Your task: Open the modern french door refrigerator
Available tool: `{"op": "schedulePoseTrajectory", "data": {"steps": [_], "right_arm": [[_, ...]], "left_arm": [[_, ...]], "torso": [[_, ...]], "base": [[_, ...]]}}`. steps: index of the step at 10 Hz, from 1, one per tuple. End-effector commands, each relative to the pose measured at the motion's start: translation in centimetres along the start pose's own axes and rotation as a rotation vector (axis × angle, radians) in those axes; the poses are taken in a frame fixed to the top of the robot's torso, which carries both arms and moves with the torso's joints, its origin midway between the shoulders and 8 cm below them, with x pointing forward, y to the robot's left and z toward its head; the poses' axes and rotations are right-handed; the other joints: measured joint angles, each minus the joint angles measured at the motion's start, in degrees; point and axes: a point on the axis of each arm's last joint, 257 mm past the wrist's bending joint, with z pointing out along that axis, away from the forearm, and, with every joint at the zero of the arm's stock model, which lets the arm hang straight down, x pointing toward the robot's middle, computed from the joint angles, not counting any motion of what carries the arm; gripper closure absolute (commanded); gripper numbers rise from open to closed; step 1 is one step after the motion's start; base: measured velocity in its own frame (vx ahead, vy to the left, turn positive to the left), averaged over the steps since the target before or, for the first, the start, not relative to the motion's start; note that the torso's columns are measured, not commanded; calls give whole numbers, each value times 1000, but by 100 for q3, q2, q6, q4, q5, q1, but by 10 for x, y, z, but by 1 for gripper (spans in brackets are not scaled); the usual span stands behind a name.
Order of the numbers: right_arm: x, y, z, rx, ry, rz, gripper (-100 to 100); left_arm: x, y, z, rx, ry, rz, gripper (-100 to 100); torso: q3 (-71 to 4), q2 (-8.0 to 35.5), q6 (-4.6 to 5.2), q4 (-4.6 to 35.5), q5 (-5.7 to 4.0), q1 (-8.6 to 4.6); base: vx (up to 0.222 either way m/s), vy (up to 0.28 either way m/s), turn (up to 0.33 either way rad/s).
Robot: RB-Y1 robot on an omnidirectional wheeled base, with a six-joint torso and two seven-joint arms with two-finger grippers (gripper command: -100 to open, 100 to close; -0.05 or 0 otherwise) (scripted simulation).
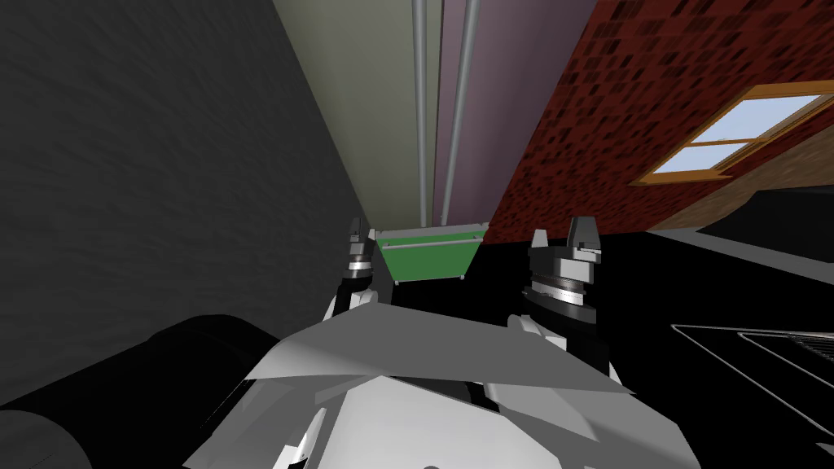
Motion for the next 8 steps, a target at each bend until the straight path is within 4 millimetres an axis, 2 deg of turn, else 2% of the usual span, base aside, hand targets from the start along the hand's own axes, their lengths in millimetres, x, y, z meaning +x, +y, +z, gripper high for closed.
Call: {"op": "schedulePoseTrajectory", "data": {"steps": [1, 8], "right_arm": [[0, 0, 0, 0, 0, 0, 0], [0, 0, 0, 0, 0, 0, 0]], "left_arm": [[0, 0, 0, 0, 0, 0, 0], [0, 0, 0, 0, 0, 0, 0]], "torso": [[-467, 232, 0, 235, 0, 0], [-6227, 3116, 0, 3114, 0, 0]], "base": [[0, 0, 0], [0, 0, 0]]}}
